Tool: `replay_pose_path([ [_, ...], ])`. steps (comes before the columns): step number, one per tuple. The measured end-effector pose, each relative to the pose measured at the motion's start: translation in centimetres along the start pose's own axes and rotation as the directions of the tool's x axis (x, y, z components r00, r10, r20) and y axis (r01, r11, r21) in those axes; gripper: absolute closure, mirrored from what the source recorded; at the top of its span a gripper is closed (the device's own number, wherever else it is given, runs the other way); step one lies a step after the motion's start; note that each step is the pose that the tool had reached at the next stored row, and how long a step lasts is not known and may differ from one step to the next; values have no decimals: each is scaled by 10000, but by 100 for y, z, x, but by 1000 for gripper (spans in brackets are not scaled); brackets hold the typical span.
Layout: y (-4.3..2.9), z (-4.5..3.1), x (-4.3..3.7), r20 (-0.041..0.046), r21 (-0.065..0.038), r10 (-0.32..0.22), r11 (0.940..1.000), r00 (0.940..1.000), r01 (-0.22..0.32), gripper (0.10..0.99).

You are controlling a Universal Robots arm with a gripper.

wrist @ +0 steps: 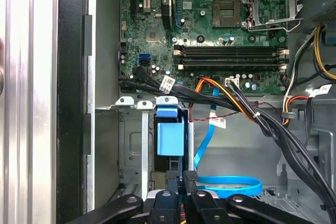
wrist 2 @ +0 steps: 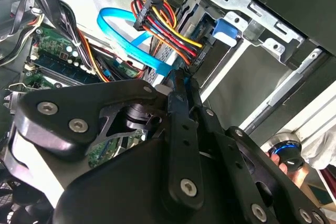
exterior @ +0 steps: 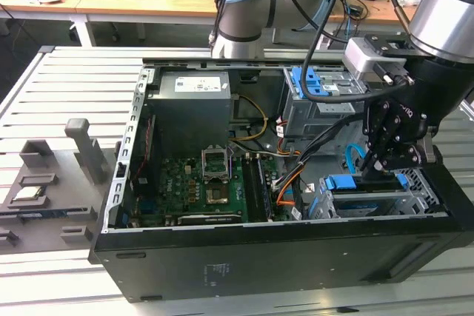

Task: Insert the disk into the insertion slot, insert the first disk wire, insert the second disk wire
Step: 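Insert the second disk wire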

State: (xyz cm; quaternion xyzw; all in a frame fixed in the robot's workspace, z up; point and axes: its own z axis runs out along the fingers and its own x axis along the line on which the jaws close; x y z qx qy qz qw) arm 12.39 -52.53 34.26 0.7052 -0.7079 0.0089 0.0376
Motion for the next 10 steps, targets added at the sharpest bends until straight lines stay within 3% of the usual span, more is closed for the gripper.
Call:
replay_pose_path([
  [10,-2,53,-3,1,2,1,10000,10000,-1,918],
])
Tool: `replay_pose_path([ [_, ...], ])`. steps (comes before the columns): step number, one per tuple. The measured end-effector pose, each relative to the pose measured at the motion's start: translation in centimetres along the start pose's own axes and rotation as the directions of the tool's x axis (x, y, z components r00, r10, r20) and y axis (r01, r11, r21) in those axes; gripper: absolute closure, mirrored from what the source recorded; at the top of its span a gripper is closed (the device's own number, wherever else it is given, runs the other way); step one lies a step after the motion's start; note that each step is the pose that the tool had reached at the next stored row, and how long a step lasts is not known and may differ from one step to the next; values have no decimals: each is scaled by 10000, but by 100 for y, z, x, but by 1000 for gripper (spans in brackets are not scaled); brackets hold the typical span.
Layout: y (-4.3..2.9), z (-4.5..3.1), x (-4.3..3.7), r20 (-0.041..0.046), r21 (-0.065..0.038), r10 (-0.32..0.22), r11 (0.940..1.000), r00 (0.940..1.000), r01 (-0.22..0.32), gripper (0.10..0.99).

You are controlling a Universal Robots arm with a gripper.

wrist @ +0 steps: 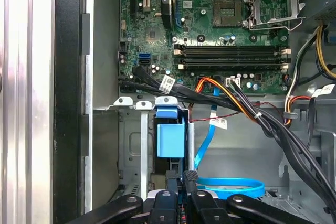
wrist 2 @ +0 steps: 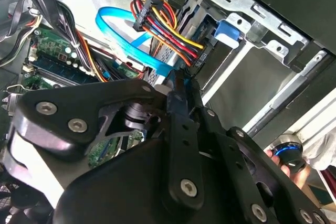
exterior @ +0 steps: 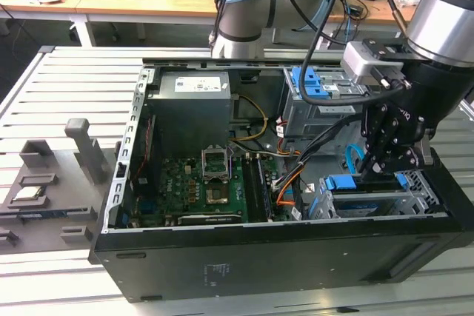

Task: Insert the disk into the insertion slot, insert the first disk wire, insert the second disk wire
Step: 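Insert the second disk wire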

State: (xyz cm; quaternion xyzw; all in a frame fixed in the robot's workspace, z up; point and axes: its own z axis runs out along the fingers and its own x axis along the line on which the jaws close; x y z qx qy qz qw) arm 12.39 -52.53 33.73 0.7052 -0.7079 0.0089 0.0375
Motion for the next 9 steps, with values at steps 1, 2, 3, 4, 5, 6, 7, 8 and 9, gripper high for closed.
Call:
replay_pose_path([
  [1,0,0,0,0,-1,0,10000,10000,0,851],
  [2,0,0,0,-1,-2,0,10000,10000,0,851],
  [3,0,-7,0,-1,-2,0,10000,10000,0,851],
  [4,1,-33,2,7,-2,0,10000,10000,0,851],
  [5,5,-110,6,-3,-2,0,10000,10000,0,851],
  [6,8,-194,2,-2,-2,0,10000,10000,0,851],
  [7,11,-283,-12,-3,-2,0,10000,10000,0,867],
  [8,13,-320,-14,-4,-2,0,10000,10000,0,867],
  [9,15,-356,-15,-3,-2,0,10000,10000,0,933],
])
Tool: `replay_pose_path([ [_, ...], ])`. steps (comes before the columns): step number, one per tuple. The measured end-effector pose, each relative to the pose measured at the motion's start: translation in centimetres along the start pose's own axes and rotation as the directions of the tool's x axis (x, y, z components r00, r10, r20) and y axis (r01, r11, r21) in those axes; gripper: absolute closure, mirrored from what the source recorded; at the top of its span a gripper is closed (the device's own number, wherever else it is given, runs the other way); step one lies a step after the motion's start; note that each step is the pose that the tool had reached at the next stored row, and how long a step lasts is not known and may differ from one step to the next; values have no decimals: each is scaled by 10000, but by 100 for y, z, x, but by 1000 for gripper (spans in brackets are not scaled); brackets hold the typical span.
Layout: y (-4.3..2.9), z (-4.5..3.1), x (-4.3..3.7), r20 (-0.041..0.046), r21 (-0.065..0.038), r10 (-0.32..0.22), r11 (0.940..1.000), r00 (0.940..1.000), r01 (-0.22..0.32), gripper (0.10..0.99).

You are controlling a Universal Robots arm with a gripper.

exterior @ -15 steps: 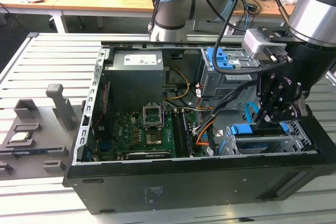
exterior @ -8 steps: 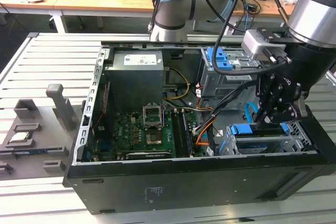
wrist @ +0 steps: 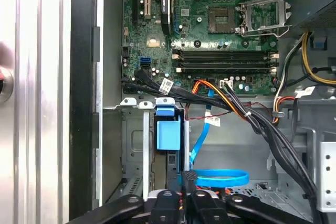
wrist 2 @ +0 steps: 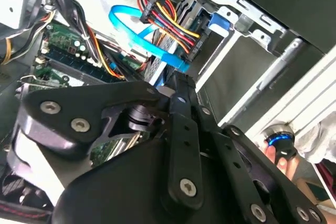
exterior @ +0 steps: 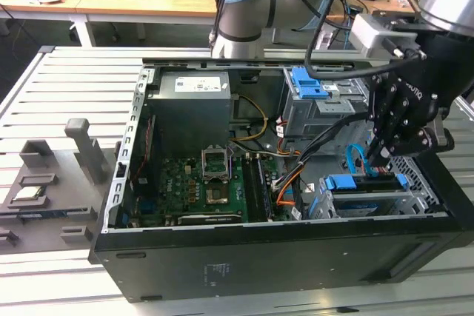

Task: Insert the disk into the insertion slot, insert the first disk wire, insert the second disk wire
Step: 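Insert the second disk wire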

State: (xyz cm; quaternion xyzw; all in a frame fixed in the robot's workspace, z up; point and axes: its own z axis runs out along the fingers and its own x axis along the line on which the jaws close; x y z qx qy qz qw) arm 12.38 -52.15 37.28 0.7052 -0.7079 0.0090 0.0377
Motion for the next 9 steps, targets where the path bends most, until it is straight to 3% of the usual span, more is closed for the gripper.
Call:
replay_pose_path([
  [1,3,-75,1,0,0,0,10000,10000,0,980],
  [3,6,-155,6,0,0,0,10000,10000,0,980],
  [9,7,-170,7,1,-1,-1,10000,10000,1,980],
])
